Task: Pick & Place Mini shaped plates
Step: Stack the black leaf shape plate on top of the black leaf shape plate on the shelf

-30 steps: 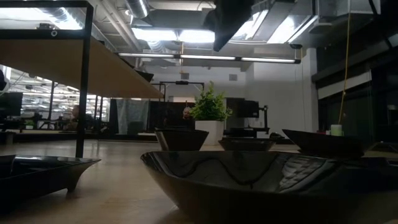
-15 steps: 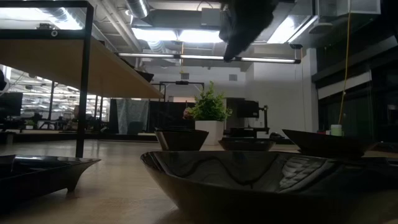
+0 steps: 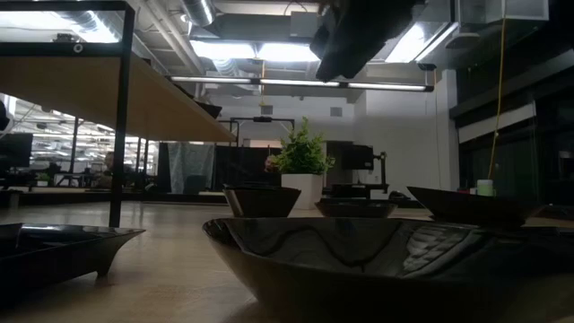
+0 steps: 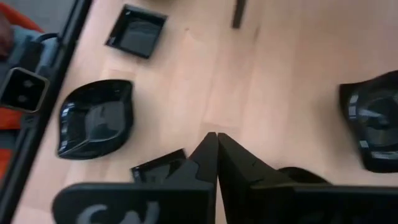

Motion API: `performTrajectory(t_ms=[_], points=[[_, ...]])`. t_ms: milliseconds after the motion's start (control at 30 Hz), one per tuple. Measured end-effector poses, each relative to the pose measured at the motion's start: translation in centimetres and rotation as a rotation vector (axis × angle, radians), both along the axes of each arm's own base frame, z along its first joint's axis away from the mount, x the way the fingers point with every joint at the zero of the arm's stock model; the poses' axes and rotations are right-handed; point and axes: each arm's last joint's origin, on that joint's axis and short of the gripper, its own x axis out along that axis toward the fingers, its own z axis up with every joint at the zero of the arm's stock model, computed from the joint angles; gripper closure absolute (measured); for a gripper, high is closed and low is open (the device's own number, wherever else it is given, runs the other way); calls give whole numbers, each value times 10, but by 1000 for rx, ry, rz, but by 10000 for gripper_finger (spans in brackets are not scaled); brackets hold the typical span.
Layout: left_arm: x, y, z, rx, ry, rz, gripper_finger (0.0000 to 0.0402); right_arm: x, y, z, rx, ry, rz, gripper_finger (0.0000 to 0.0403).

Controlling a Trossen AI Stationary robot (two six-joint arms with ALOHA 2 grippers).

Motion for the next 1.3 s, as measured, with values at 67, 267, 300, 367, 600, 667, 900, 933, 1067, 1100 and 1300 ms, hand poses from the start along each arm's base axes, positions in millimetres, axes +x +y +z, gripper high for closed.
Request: performTrajectory(t_ms=[67,267,300,367,600,667,900,933,1067,1100,1300], points=[[0,0,0,0,0,0,398,-1,3,0,15,8,-13,398],[0,0,0,0,0,0,398,-2,3,-1,49,31,-139,375],[0,0,0,0,0,0,398,-2,2,-1,46,32,-157,368],[0,0,0,0,0,0,398,-2,2,-5,46,48,-178,353],[0,0,0,0,0,0,398,9,5,-36,33,132,-249,301],[0,0,0,0,0,0,398,12,5,-46,-3,145,-266,294],[0,0,0,0,0,0,398,14,3,-67,-110,185,-314,295],[0,0,0,0,0,-1,398,14,3,-69,-122,194,-321,297],[0,0,0,0,0,0,398,12,2,-72,-140,218,-347,307],[0,0,0,0,0,0,398,12,1,-72,-150,220,-352,309],[0,0,0,0,0,-1,398,11,-1,-72,-200,211,-377,314]])
